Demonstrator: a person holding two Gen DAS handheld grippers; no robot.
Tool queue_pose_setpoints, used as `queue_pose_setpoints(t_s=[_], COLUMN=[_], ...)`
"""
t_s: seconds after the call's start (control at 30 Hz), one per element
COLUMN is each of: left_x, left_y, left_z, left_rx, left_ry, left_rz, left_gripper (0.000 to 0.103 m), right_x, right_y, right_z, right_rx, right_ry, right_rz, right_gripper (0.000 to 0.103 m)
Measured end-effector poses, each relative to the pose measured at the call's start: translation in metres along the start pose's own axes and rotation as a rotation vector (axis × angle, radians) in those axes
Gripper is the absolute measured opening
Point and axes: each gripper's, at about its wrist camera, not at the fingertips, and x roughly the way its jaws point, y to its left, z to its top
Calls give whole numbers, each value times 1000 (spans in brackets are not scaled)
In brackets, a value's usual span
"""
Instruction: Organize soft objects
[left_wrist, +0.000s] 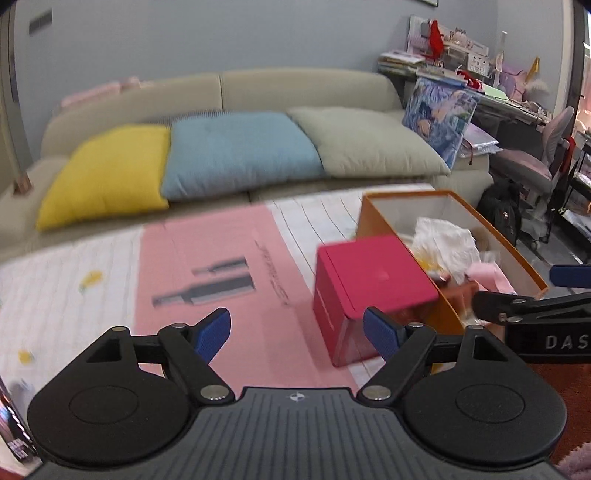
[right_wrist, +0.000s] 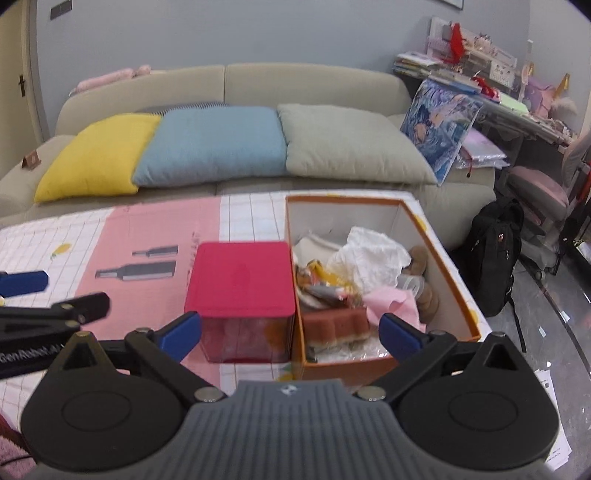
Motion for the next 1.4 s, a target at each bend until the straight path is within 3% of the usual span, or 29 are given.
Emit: queue_pose_setpoints(t_s=[0.13, 0.33, 1.4], left_x=[2, 2, -3], left_y=[-7, -3, -8], left_z=[-7, -9, -5], left_rx=[45, 29, 47], left_ry=[13, 31, 17], left_rz=[27, 36, 37], left_gripper=[96, 96, 96], right_x=[8, 14, 9], right_y=[2, 1, 6], right_z=[-5, -8, -6], right_rx=[-2, 6, -22], right_ry=[41, 67, 45], right_rz=[9, 13, 16], right_gripper=[100, 100, 100])
